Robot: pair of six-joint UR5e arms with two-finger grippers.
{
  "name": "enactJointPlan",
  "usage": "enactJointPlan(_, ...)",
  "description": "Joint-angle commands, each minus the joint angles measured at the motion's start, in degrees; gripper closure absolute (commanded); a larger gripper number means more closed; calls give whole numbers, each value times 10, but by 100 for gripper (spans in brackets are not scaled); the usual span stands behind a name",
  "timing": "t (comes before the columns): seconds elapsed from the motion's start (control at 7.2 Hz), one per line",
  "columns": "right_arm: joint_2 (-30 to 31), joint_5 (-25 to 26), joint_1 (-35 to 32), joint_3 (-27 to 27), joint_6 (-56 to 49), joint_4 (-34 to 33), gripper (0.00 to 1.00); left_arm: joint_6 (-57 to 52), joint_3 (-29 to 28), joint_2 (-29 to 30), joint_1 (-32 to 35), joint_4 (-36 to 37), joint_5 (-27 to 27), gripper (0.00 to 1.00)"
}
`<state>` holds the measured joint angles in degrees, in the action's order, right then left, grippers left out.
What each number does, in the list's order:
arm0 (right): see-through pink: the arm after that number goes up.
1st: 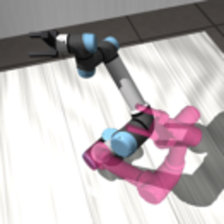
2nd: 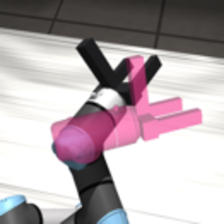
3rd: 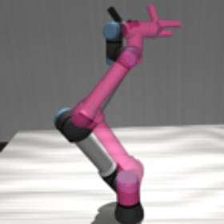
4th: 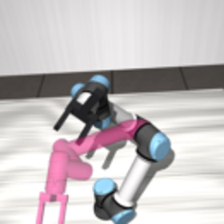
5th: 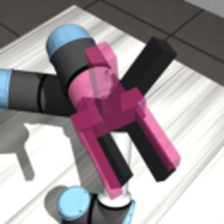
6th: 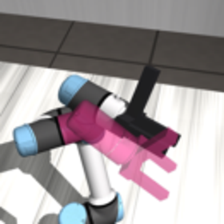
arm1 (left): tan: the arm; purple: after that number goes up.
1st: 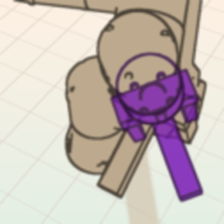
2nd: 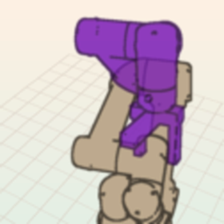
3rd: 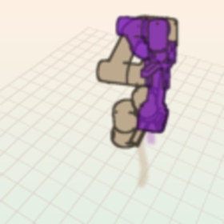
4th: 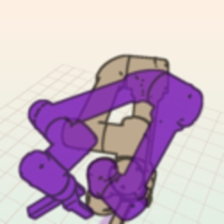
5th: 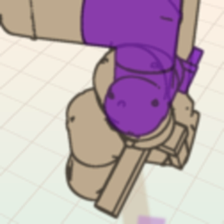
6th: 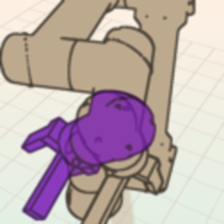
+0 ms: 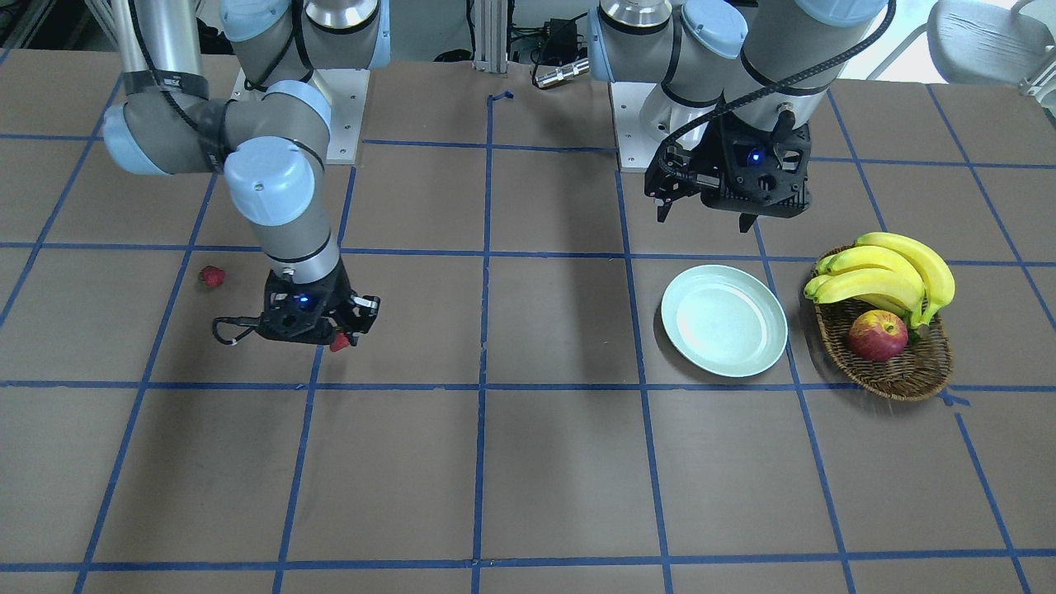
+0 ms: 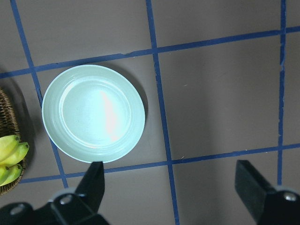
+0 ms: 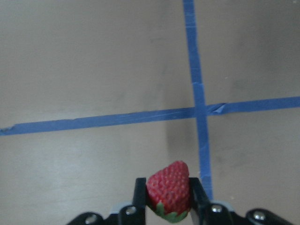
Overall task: Collect all strawberries into plate
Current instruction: 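Carry the strawberry toward the table center and release it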
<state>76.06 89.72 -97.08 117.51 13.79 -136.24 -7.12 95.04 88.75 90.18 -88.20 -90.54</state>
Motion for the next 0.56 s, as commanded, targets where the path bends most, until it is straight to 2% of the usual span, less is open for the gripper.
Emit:
enactJointPlan(0.0,-39,-17,-126,-20,179,-19,100,0,1,0,-1,0,-1,0)
enactJointPlan(0.42,-135,-19,-244,-139,366,-23,100,0,1,0,-1,0,-1,0)
